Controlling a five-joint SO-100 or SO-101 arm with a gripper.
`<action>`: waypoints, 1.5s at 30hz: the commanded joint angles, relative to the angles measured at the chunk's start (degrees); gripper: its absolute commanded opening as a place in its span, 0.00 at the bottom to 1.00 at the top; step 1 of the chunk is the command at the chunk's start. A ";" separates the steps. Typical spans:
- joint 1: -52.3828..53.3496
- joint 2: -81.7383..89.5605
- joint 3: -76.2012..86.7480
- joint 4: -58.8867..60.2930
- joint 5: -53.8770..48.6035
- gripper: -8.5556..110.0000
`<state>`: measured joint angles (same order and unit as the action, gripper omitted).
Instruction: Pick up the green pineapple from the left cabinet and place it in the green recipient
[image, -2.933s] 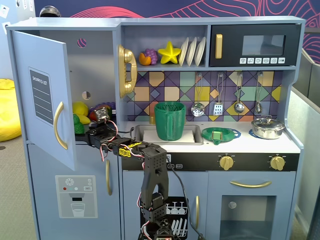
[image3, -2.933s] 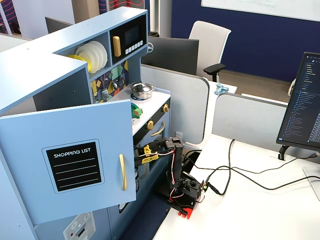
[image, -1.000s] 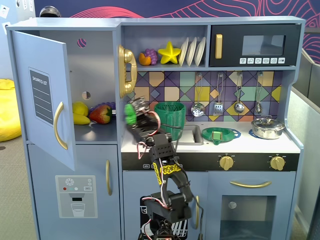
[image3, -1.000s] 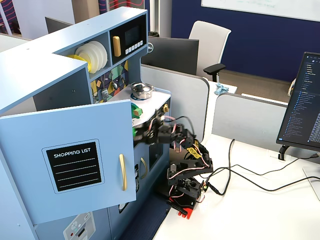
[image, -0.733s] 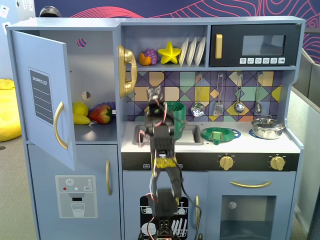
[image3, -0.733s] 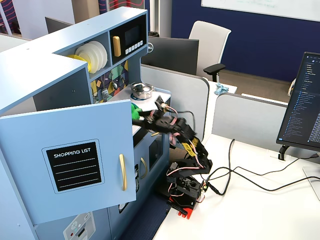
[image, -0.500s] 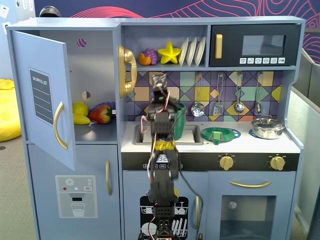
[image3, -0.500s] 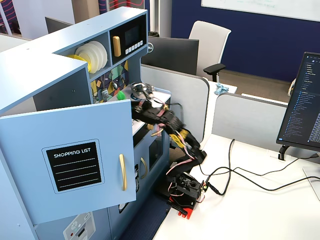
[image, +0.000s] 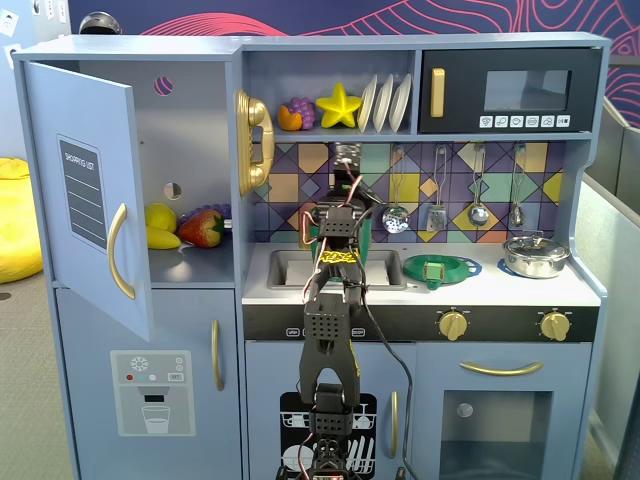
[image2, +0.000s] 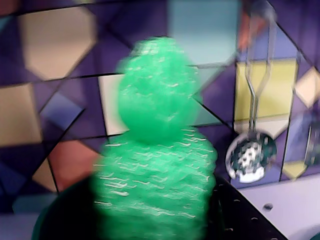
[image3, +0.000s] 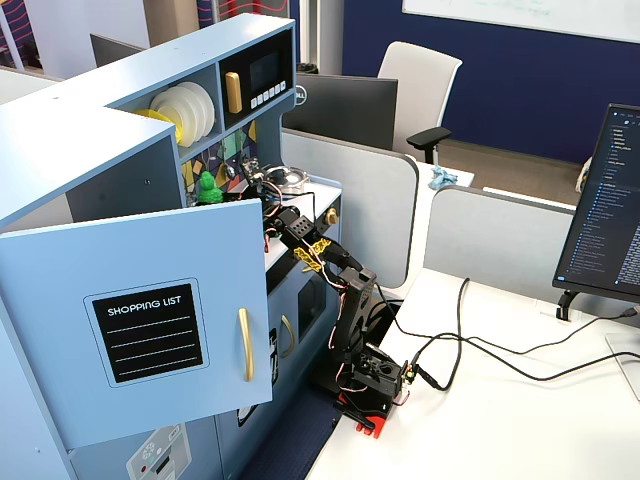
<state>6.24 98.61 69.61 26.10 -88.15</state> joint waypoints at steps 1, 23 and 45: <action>-0.26 -0.18 -4.31 -2.55 2.55 0.36; -1.76 50.71 25.22 27.95 -5.89 0.31; 0.79 73.56 97.82 44.74 -3.25 0.24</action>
<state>6.77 173.32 162.07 76.29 -92.46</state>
